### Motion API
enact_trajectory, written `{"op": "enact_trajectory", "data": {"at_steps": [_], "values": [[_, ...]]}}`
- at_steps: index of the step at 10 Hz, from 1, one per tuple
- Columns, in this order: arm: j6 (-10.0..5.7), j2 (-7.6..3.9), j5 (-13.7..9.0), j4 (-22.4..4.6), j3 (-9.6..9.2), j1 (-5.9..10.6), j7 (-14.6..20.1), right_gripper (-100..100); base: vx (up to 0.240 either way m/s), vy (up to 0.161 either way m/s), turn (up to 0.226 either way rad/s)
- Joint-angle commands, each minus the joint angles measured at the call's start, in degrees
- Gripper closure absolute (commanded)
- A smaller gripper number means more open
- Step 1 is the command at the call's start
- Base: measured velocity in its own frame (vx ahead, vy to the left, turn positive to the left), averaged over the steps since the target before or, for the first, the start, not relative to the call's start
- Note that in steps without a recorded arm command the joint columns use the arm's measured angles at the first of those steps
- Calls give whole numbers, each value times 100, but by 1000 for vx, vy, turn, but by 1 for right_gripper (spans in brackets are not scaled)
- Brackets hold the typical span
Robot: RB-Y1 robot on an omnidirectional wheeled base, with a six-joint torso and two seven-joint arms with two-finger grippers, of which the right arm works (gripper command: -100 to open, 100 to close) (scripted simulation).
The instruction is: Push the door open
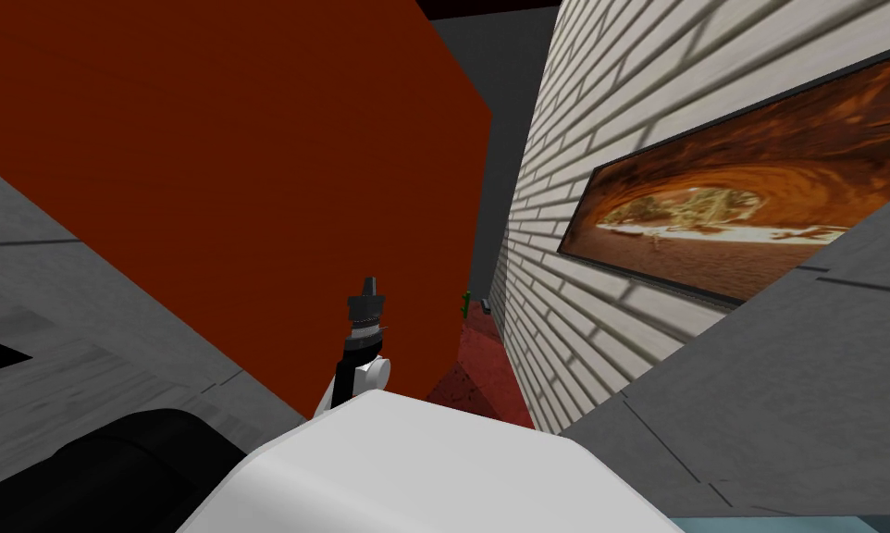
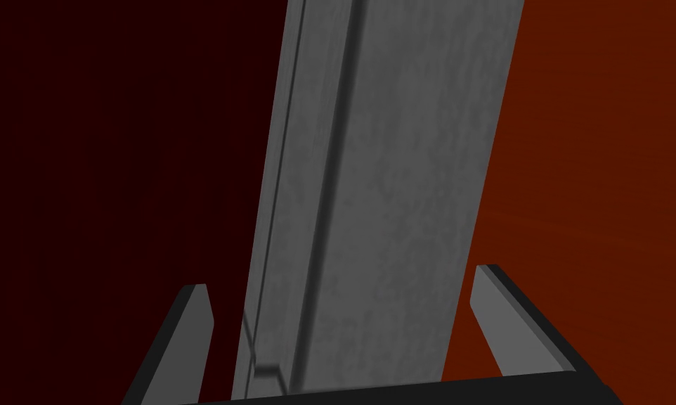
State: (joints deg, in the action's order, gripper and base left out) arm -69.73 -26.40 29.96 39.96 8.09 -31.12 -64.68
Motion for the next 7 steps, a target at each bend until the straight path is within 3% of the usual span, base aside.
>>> {"op": "enact_trajectory", "data": {"at_steps": [1, 3, 4, 7], "values": [[73, 168, 85, 46, -157, 141, -13, -100, 8, 4, 7], [73, 168, 85, 46, -157, 141, -13, -100, 0, 4, -6], [28, 27, 116, 210, -160, -72, 14, -100, 34, -19, -91], [20, 27, 147, 220, -206, -59, 20, -100, 23, -12, -32]]}}
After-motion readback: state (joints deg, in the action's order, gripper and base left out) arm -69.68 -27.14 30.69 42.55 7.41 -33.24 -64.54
